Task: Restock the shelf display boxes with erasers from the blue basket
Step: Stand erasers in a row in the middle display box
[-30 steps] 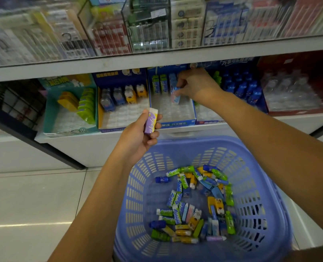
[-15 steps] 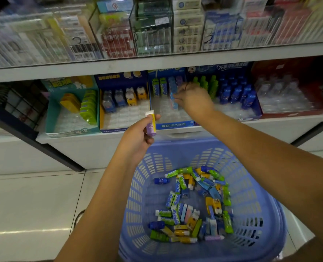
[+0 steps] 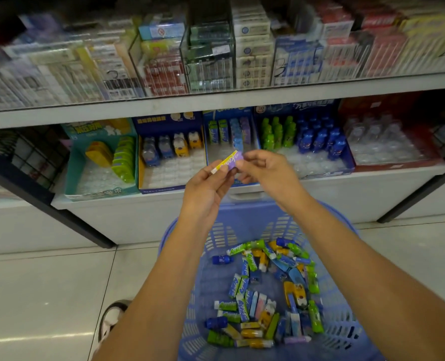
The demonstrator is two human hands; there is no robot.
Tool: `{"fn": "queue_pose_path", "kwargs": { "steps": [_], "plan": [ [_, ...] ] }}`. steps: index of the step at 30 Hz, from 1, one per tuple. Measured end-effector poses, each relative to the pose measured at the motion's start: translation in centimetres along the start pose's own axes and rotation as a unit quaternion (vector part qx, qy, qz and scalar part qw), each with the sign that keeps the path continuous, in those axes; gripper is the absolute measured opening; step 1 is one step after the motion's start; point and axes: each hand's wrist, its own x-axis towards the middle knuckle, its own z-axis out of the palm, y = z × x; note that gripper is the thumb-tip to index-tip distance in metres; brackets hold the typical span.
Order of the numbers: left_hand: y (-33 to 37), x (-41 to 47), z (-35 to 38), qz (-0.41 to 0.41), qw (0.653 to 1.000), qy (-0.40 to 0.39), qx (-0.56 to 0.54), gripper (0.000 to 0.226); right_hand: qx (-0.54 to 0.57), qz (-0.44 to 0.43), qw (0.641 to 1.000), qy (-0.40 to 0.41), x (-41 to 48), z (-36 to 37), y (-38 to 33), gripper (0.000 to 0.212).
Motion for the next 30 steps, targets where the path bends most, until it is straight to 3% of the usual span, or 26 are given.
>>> {"fn": "queue_pose_path", "kwargs": {
  "steps": [5, 7, 8, 9, 11, 13, 15, 24, 30],
  "plan": [
    [-0.4, 0.6, 1.5, 0.042, 0.995, -0.027, 0.084, 0.017, 0.033, -0.039, 0.997, 0.049, 0.4, -1.0, -0.6, 0.017],
    [-0.4, 1.1, 1.6, 0.082, 0.975, -0.005, 0.206, 0.019, -0.017, -0.078, 0.992, 0.093, 1.6, -1.9, -1.1, 0.018],
    [-0.4, 1.4, 1.4, 0.116, 0.942, -0.003, 0.316, 0.025, -0.068, -0.102, 0.985, 0.125, 2.4, -2.5, -1.2, 0.017],
    [-0.6, 1.6, 1.0, 0.152, 0.885, -0.016, 0.439, 0.034, -0.128, -0.121, 0.973, 0.152, 3.2, -3.1, -1.4, 0.016],
    [-1.0, 1.8, 0.0, 0.19, 0.742, -0.066, 0.64, 0.046, -0.239, -0.147, 0.946, 0.16, 5.1, -3.8, -1.8, 0.017],
    [-1.6, 2.0, -1.1, 0.18, 0.634, -0.113, 0.744, 0.056, -0.336, -0.148, 0.923, 0.118, 7.0, -3.9, -1.9, 0.016],
    [-2.2, 2.1, -1.9, 0.19, 0.572, -0.135, 0.787, 0.062, -0.413, -0.125, 0.899, 0.072, 8.5, -3.5, -1.7, 0.018],
    [-2.2, 2.2, -2.7, 0.221, 0.559, -0.152, 0.785, 0.064, -0.469, -0.066, 0.88, -0.047, 11.9, -3.9, -2.5, 0.022],
    [-2.3, 2.3, -2.7, 0.221, 0.561, -0.153, 0.783, 0.065, -0.53, -0.074, 0.842, -0.066, 12.3, -3.2, -2.1, 0.018]
  ]
}}
